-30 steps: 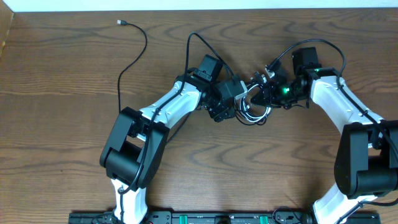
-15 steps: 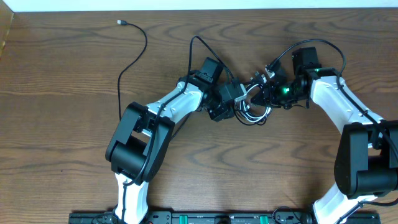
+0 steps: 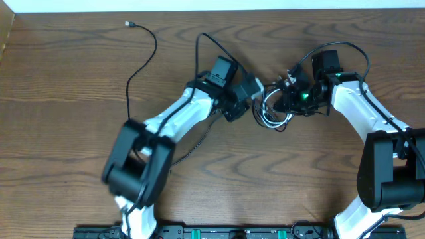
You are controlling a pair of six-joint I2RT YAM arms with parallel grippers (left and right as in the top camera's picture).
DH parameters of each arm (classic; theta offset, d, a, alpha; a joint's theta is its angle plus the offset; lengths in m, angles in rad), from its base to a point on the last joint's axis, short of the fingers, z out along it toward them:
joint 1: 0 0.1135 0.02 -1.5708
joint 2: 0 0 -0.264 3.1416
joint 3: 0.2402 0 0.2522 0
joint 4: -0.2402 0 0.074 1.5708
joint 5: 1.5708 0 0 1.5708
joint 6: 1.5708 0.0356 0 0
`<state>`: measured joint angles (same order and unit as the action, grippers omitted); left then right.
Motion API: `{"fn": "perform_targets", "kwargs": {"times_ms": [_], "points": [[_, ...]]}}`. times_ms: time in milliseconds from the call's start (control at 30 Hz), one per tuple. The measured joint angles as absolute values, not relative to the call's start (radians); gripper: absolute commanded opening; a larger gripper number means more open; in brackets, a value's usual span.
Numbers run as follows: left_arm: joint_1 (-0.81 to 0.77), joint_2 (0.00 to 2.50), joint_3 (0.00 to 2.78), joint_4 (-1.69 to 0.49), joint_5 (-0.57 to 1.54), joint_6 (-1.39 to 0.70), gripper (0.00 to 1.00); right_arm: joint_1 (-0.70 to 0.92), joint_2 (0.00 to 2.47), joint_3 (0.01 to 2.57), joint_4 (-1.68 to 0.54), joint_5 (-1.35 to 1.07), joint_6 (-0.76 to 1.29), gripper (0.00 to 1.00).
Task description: Untangle cables
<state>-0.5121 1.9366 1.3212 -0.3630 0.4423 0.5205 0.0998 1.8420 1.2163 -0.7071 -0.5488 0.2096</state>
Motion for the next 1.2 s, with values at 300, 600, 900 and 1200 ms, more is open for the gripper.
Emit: {"fn": "perform_targets", "kwargs": {"times_ms": [300,600,900,1200], "points": [[-0.429,1.514,1.319,-0.363,0.419,0.207,0.07,0.099,1.843,1.216,-0.709,-0.347,0.33,0.15],[-0.387,1.311,1.319,-0.363,0.392,0.1,0.07,0.101,1.843,1.216,-0.712,-0.29,0.333,0.14],[-0.376,1.317,1.319,-0.48,0.382,0.078,0.07,0.101,1.843,1.217,-0.76,-0.439,0.17,0.61],[-0.376,1.444,1.319,-0.649,0.379,0.074,0.47,0.133,1.663,1.237,-0.786,-0.442,0.192,0.65]]}}
